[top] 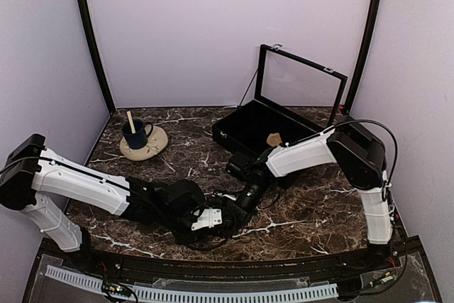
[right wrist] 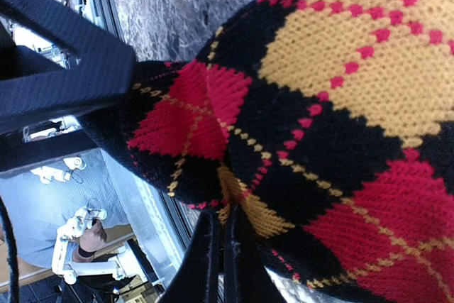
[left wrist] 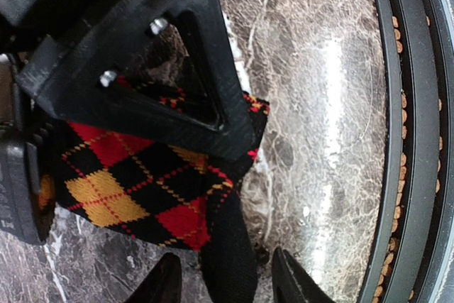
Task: Roll the socks
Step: Roll the sock at the center of the board.
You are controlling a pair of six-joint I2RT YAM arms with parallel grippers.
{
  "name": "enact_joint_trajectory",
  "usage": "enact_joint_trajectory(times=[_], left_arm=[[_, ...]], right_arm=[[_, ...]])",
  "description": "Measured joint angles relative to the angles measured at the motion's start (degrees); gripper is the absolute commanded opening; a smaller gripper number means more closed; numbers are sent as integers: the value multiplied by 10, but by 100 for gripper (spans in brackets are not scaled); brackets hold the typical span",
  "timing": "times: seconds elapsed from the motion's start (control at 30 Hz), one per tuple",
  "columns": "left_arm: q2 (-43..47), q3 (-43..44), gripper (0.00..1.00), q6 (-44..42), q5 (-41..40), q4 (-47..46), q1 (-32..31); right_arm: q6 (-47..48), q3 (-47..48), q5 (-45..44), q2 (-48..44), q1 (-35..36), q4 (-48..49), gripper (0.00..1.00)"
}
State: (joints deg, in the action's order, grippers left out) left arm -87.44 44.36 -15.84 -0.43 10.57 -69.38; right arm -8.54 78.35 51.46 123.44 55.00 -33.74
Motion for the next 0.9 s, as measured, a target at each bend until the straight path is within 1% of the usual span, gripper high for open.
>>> enact_joint_trajectory(times=[0.07, 0.13, 0.2, 0.23, 0.27, 0.47, 0.63, 0.83, 0.9], left_arm=[[-7, 5, 43, -1, 4, 5, 0], [-12, 7, 39, -2, 7, 7, 0], [-15, 7, 30, -4, 9, 9, 0], [-16, 7, 29, -3, 10, 10, 0], [-17, 9, 24, -6, 11, 13, 0], [-33, 29, 15, -15, 17, 20, -1], [-44, 43, 1, -20, 22, 26, -1], [-61, 55, 0, -22, 33, 39, -2], [-65, 59, 0, -22, 37, 45, -2]], right_arm=[[3, 0, -1, -1, 0, -4, 0], [6, 0, -3, -2, 0, -9, 0], [8, 0, -4, -2, 0, -13, 0], [10, 0, -4, -2, 0, -14, 0], [10, 0, -4, -3, 0, -16, 0], [16, 0, -5, -3, -1, -28, 0], [23, 2, -6, -3, -2, -39, 0], [28, 9, -15, -3, -3, -53, 0], [30, 11, -19, -3, -3, -57, 2]])
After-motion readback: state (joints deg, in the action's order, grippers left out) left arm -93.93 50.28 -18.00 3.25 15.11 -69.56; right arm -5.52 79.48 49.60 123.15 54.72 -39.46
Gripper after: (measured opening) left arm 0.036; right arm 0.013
